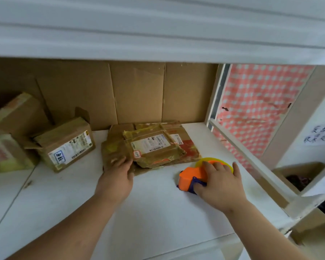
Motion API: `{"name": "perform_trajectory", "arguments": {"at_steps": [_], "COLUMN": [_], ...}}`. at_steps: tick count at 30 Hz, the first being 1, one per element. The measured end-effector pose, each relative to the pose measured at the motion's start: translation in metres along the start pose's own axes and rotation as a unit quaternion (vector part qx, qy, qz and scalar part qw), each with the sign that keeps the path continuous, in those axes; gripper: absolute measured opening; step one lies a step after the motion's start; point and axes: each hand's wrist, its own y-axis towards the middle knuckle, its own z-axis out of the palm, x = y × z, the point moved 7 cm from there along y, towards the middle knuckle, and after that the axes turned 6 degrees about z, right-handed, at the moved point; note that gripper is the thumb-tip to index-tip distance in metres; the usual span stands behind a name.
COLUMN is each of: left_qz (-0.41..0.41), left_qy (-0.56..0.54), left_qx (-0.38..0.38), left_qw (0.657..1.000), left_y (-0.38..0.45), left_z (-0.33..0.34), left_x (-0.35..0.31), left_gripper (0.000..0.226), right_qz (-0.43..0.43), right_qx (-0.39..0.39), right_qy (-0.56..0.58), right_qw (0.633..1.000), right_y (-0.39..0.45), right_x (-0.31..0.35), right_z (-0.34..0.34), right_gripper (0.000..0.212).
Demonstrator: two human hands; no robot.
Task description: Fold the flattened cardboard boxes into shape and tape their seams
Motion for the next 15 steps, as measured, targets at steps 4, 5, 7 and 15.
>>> {"name": "perform_trajectory", "arguments": {"at_steps": [4, 5, 7, 15], "left_qz": [-0.038, -0.048, -0.067, -0.111], "left_qy": [-0.056, -0.065, -0.081, -0.218], "left_qx": [-0.055, -0.078, -0.128, -0.282], "left_qw": [0.996, 0.994, 0.986, 0.928], "left_y": [-0.007, -0.01, -0.017, -0.055], "left_z": [-0.016, -0.023, -0.038, -0.093], "left_x": [0.001, 0.001, 0.002, 0.01], "left_gripper": [0.042, 0.04, 0.033, 0.024], "right_qz": [-0.054, -0.061, -0.071, -0.075], "right_qx": [-0.065, -0.072, -0.073, -0.026], "right_qy": [0.056, 0.063, 0.084, 0.239], "right_qw": [0.995, 0.994, 0.991, 0.968], "right_y": [0.014, 0.017, 0.022, 0.031], "right_x": [0.02, 0.024, 0.032, 0.067], "right_z": [-0.012, -0.014, -0.017, -0.018], "right_gripper": [0.065, 0.061, 0.057, 0.07]}}
